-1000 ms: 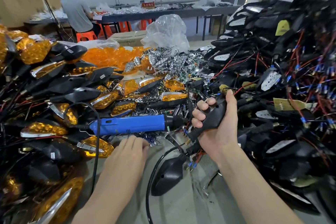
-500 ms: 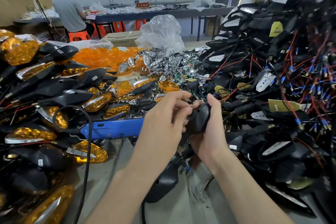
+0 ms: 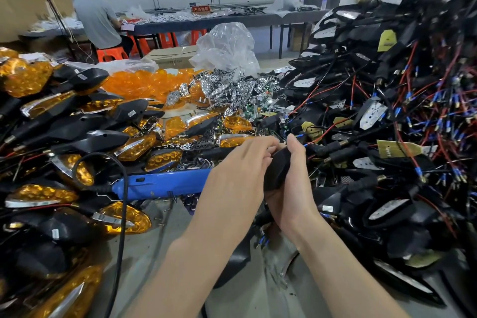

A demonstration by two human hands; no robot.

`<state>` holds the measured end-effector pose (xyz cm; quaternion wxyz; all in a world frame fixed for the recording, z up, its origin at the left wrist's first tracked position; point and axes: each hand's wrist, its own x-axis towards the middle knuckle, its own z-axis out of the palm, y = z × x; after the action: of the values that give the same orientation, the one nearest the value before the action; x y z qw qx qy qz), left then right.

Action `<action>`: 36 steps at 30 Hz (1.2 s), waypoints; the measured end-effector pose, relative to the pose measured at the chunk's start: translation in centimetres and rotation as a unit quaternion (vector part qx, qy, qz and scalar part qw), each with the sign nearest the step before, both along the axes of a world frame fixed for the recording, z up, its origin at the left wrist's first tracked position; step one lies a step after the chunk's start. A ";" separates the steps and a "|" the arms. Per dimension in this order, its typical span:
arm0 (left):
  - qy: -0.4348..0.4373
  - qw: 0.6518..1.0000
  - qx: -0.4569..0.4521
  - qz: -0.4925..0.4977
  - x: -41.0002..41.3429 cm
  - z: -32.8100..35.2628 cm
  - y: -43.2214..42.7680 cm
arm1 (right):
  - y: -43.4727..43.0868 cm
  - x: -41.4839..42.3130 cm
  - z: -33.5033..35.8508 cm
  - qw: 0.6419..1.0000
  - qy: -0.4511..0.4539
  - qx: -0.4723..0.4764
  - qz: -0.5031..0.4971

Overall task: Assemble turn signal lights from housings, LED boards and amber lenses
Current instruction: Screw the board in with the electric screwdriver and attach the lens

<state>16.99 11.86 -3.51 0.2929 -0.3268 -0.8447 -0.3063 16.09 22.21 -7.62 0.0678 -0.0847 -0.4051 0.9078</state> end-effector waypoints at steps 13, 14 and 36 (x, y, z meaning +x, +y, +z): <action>-0.366 0.833 0.414 0.012 1.7 0.3 -3.3 | -0.1 -0.6 -0.1 0.996 0.040 -0.078 0.003; -0.386 0.798 0.461 0.029 1.7 0.0 -4.1 | 0.0 -0.6 -0.1 0.995 0.040 -0.091 0.004; -0.433 0.611 0.642 0.164 -3.0 -1.8 -5.7 | 0.5 -0.3 0.3 0.989 0.093 -0.115 0.019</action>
<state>14.03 6.20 -5.27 0.0730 0.2596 -0.5005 -0.8227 15.75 22.70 -7.33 0.0778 0.0006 -0.2918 0.9533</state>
